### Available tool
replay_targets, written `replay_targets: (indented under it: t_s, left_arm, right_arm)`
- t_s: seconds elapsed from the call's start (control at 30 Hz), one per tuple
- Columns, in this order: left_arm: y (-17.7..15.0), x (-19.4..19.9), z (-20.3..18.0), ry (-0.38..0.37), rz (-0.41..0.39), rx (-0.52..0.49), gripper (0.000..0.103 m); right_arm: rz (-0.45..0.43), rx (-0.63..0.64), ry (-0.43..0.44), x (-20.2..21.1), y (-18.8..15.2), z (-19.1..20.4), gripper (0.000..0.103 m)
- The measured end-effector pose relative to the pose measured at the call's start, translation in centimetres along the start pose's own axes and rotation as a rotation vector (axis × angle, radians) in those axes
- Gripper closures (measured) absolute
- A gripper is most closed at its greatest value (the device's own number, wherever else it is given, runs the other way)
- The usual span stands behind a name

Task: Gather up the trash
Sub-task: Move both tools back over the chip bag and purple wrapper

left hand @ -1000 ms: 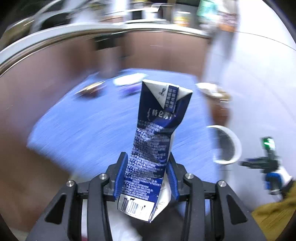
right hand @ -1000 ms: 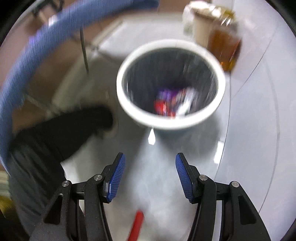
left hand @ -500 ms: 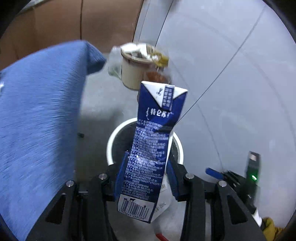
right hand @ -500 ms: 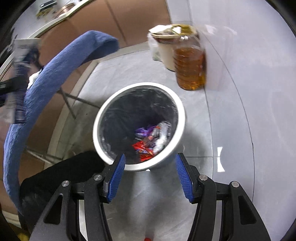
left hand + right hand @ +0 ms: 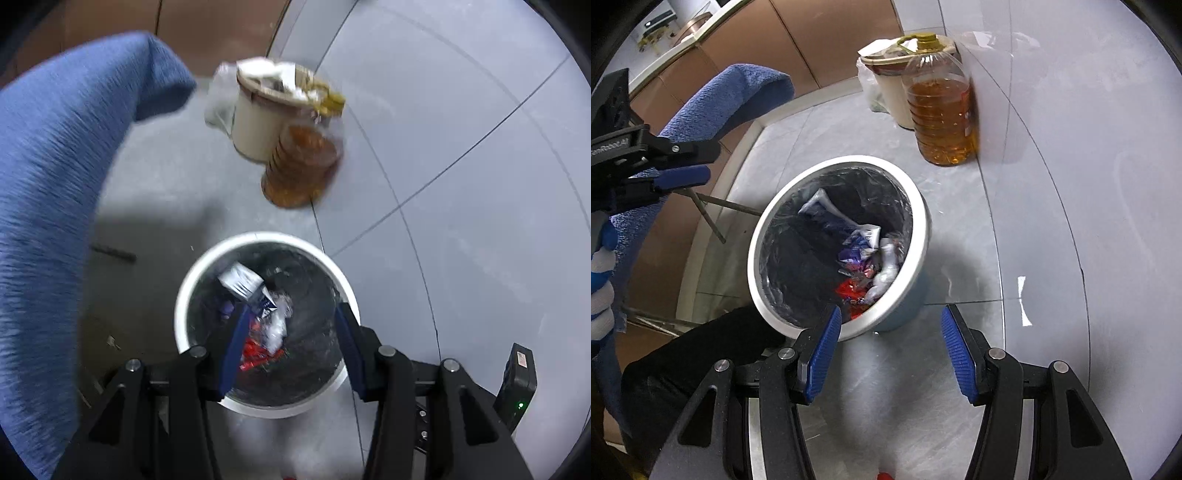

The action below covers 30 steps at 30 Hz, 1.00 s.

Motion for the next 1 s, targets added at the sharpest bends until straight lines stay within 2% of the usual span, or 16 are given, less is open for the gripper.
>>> replay_targets:
  t_s: [0.17, 0.4, 0.63, 1.0]
  left_arm:
    - [-0.2, 4.6, -0.1, 0.087, -0.109, -0.009, 0.057]
    - [-4.0, 12.9, -0.1, 0.276, -0.258, 0.004, 0.057]
    - [-9.0, 19.9, 1.8, 0.446, -0.336, 0.067, 0.057]
    - [-17.1, 28.5, 5.2, 0.581, -0.417, 0.199, 0.057]
  right_arm:
    - [-0.045, 0.035, 0.016, 1.8, 0.2, 1.6, 0.047]
    - [-0.147, 0.143, 0.057, 6.3, 0.3, 6.4, 0.047]
    - [-0.224, 0.286, 0.131, 11.1, -0.6, 13.1, 0.046]
    - [-0.244, 0.421, 0.258, 16.2, -3.3, 21.9, 0.045]
Point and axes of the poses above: each gripper's, at about its wrist camera, not at the fingertips, and x roughly against the way its jaws point, z to its left, y to its top, the point moved 2 cm from there along -x, roughly the way its jaws point, and after that the axes turned 14 degrees about -x, right-handed, at the moved point
